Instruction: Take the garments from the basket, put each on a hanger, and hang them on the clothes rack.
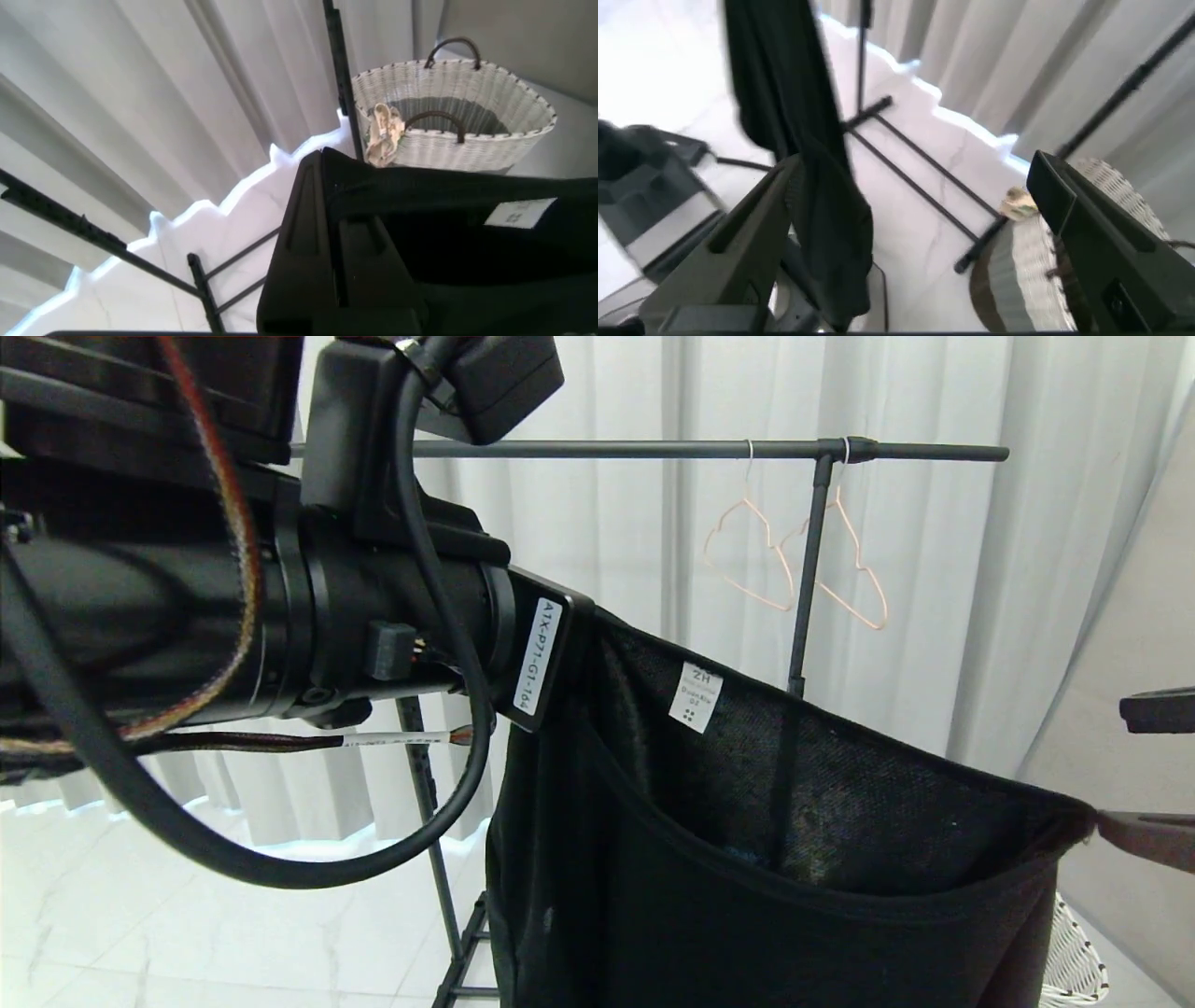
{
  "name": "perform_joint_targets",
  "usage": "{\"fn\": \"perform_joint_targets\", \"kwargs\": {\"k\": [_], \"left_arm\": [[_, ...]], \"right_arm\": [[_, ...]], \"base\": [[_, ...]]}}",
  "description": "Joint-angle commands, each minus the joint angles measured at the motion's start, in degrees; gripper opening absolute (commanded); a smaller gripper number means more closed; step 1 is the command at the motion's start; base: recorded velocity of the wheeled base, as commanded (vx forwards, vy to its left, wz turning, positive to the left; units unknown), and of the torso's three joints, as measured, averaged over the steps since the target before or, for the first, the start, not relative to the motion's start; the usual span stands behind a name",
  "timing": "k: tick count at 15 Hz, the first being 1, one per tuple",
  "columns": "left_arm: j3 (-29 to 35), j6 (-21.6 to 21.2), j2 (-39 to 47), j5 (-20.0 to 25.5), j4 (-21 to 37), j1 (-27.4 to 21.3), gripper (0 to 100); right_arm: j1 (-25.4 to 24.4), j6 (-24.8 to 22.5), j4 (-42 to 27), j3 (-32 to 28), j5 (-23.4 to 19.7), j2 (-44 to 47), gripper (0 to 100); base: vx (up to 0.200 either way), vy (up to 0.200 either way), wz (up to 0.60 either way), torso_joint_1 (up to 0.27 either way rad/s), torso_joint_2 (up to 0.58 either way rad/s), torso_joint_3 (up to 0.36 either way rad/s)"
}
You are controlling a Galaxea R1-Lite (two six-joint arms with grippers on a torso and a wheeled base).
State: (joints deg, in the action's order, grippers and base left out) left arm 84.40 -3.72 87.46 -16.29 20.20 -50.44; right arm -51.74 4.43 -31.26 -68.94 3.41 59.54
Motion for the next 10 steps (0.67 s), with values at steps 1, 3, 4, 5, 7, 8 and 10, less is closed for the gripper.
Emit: {"fn": "perform_joint_targets", "kwargs": {"k": [1, 3, 4, 5, 7, 8, 10], "left_arm": [[-0.1, -0.1, 0.9, -0.1, 0.0, 0.0, 0], [-0.3, -0.2, 1.0, -0.5, 0.0, 0.2, 0], [-1.0, -0.2, 0.9, -1.3, 0.0, 0.5, 0], [-1.9, -0.1, 0.7, -2.0, 0.0, 1.1, 0], [-4.4, -0.1, 0.0, -4.6, 0.0, 4.1, 0], [-4.8, -0.1, -0.5, -5.3, 0.0, 5.7, 0], [-4.9, -0.2, -2.2, -5.5, 0.0, 8.8, 0]], "right_arm": [[0.3, 0.2, 0.1, 0.7, -0.2, -2.1, 100], [3.8, 0.1, 0.1, 2.5, 0.2, -2.7, 100], [7.4, -0.1, 0.1, 3.5, 0.1, -2.8, 100], [9.0, 0.1, 0.3, 3.9, -0.1, -3.0, 100], [15.2, 0.6, 4.6, 5.6, -1.0, -3.1, 100], [18.7, 0.3, 5.9, 6.3, -1.8, -3.0, 100], [26.7, -1.5, 5.4, 7.6, -1.4, -1.7, 100]], "base": [[0.000, 0.000, 0.00, 0.000, 0.00, 0.000], [0.000, 0.000, 0.00, 0.000, 0.00, 0.000], [0.000, 0.000, 0.00, 0.000, 0.00, 0.000], [0.000, 0.000, 0.00, 0.000, 0.00, 0.000], [0.000, 0.000, 0.00, 0.000, 0.00, 0.000], [0.000, 0.000, 0.00, 0.000, 0.00, 0.000], [0.000, 0.000, 0.00, 0.000, 0.00, 0.000]]}}
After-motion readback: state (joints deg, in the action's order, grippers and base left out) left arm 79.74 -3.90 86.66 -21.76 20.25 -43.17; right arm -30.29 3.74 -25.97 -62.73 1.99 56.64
